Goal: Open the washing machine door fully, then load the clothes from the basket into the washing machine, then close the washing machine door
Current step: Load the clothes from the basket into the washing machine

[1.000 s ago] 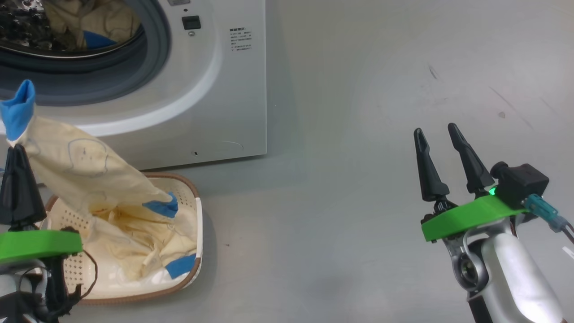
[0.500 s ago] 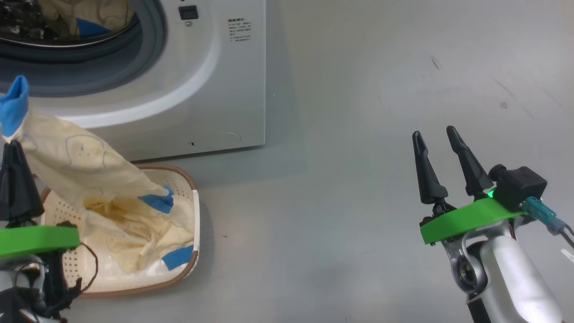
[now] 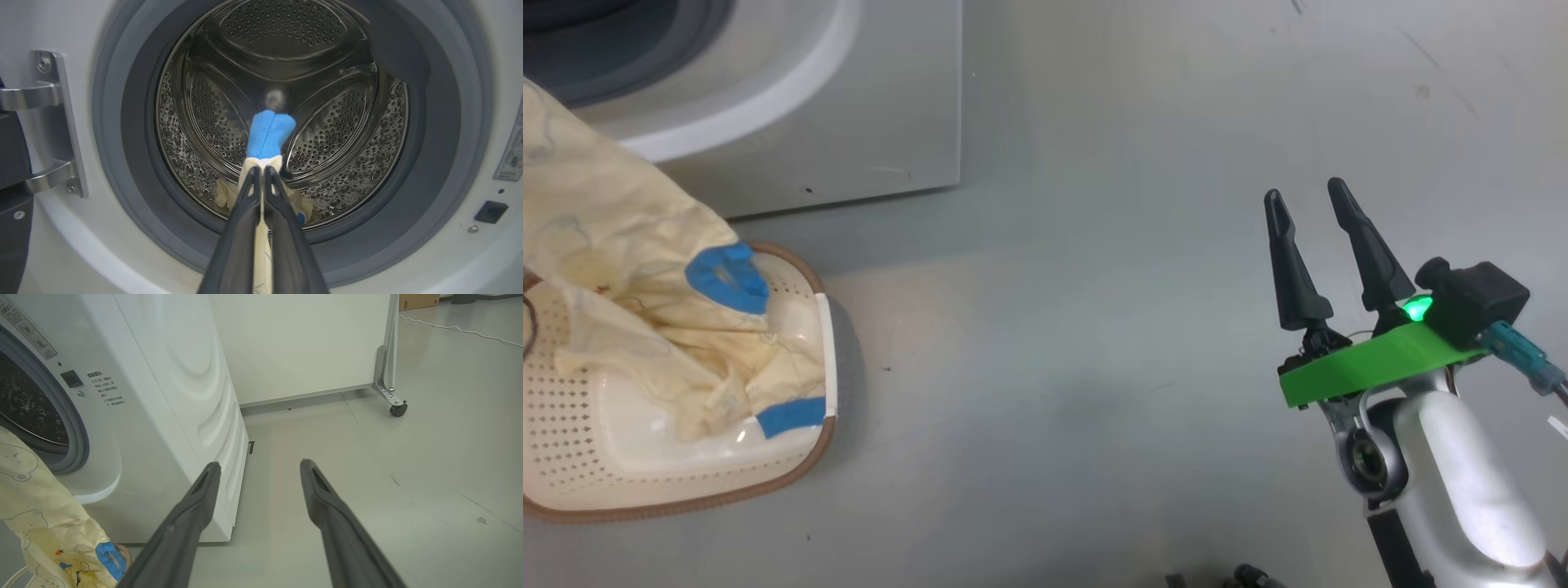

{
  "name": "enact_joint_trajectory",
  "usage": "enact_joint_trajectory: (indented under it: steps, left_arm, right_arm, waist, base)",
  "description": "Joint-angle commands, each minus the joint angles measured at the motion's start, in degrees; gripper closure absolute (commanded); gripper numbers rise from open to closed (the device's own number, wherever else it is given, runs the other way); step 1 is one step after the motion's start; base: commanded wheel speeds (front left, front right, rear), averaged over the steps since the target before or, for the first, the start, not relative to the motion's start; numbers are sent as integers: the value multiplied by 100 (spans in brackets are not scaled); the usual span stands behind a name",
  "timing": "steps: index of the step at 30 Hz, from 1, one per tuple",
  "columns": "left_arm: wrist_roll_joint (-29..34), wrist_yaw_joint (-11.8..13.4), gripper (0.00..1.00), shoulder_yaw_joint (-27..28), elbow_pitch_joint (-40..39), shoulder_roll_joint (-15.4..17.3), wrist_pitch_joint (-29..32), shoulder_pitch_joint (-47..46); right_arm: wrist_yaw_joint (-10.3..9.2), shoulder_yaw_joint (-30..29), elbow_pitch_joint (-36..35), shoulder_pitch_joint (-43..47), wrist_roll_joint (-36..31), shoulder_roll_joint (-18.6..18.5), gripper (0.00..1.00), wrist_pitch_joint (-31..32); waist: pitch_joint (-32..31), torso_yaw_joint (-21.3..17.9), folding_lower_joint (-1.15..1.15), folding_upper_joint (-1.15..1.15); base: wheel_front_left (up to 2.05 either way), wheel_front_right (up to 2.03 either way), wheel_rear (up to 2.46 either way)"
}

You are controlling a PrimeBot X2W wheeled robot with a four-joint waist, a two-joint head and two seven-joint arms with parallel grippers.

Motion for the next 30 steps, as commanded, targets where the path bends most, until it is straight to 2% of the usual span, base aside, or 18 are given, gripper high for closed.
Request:
enact_joint_trajectory:
  steps: [1, 9, 10, 13, 19, 21, 25, 30]
  left_arm:
    - [-97, -36, 100, 131, -61, 507, -18, -459]
    - [-386, -37, 100, -242, 404, 1571, 331, -2050]
    - [-386, -37, 100, -242, 404, 1571, 331, -2050]
    - [-452, -37, 100, -485, 582, 1952, 522, -2740]
    - [-463, -37, 100, -1075, 994, 2519, 825, -4078]
    - [-282, -37, 100, -1589, 1224, 2716, 941, -4665]
    - [-239, -37, 100, -2134, 1595, 2795, 1086, -5508]
    - [-337, -37, 100, -2422, 2221, 2629, 1273, -6608]
  right_arm:
    - [0, 113, -208, -109, 56, -10, 0, -37]
    - [0, 314, -337, -296, 269, -10, 0, -37]
    - [0, 314, -337, -296, 269, -10, 0, -37]
    - [0, 398, -381, -364, 350, -10, 0, -37]
    - [0, 563, -447, -475, 541, -10, 0, -37]
    - [0, 709, -455, -524, 600, -10, 0, -37]
    - [0, 936, -507, -605, 732, -10, 0, -37]
    - [0, 917, -533, -680, 826, -10, 0, -37]
  waist:
    - [353, -228, -1, 0]
    - [1111, -542, -1, 0]
    - [1111, -542, -1, 0]
    - [1396, -659, -1, 0]
    - [1856, -886, -1, 0]
    - [2060, -991, -1, 0]
    - [2320, -1158, -1, 0]
    - [2680, -1291, -1, 0]
  base:
    - [0, 0, 0]
    - [0, 0, 0]
    - [0, 0, 0]
    - [0, 0, 0]
    - [0, 0, 0]
    - [0, 0, 0]
    - [0, 0, 0]
    - [0, 0, 0]
